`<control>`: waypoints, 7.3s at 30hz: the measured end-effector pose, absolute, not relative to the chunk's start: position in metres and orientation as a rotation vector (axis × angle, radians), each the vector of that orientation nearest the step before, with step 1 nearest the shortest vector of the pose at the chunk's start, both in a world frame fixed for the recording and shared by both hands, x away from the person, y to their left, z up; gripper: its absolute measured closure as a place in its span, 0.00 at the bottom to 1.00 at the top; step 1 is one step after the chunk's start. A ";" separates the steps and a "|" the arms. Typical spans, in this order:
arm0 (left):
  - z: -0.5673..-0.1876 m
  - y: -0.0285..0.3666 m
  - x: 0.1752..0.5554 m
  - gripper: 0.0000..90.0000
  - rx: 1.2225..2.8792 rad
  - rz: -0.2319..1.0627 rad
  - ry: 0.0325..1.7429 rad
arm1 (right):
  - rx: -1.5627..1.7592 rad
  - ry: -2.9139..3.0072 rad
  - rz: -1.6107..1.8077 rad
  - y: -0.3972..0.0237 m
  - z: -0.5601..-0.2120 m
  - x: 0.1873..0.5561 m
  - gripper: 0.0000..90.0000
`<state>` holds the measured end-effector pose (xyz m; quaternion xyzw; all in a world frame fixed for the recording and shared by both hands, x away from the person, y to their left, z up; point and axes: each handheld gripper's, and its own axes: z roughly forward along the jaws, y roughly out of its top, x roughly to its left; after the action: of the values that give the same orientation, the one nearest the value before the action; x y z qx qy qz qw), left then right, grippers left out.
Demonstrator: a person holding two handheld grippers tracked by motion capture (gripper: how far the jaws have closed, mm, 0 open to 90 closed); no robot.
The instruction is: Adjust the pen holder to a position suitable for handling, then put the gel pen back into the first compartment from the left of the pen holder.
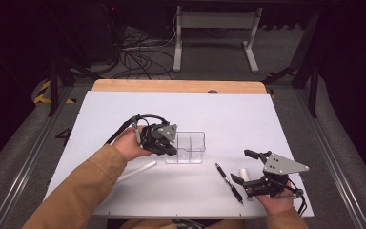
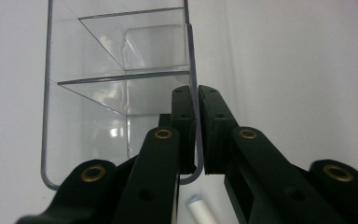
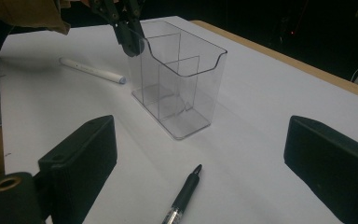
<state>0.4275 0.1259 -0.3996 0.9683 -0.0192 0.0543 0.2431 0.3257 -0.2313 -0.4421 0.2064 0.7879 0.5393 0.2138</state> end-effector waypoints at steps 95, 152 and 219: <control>-0.426 0.297 0.297 0.01 1.822 0.503 0.664 | 0.888 2.348 1.189 -0.186 -0.413 0.334 0.38; -0.432 0.297 0.296 0.02 1.857 0.493 0.667 | 1.533 2.545 0.577 -0.145 -0.445 0.374 0.72; -0.431 0.296 0.295 0.02 1.846 0.493 0.668 | 1.468 2.470 0.613 -0.143 -0.423 0.363 0.89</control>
<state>0.2954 0.2964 -0.4314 0.7733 0.2800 0.2065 0.5300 0.3629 -0.1429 -0.4226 0.4969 0.8364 0.2077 0.1015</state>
